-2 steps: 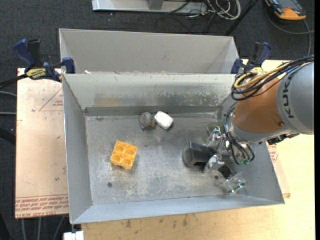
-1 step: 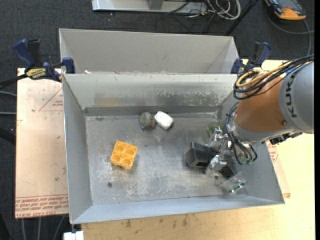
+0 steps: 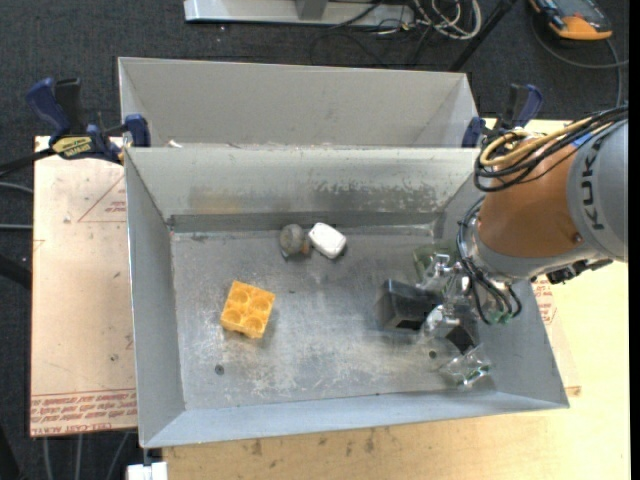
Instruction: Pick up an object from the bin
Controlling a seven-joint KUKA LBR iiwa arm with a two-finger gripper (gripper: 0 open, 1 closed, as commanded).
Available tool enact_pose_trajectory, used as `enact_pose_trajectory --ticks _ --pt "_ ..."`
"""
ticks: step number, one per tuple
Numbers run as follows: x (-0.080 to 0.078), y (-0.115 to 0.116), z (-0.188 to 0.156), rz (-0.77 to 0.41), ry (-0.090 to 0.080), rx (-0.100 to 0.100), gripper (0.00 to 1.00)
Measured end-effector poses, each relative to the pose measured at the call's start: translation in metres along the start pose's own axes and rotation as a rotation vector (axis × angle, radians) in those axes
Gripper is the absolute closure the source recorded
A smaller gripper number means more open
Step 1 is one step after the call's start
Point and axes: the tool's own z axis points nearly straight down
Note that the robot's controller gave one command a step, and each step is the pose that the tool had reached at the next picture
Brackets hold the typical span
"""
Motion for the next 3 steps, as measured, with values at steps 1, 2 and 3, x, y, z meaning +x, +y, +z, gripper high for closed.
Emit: enact_pose_trajectory --ticks 1,2,3 --pt "-0.001 0.0 -0.015 0.001 -0.003 0.001 1.0" --pt "-0.001 -0.001 -0.029 0.001 -0.003 0.001 1.0" --pt "-0.001 -0.001 -0.04 0.001 -0.005 0.001 1.0"
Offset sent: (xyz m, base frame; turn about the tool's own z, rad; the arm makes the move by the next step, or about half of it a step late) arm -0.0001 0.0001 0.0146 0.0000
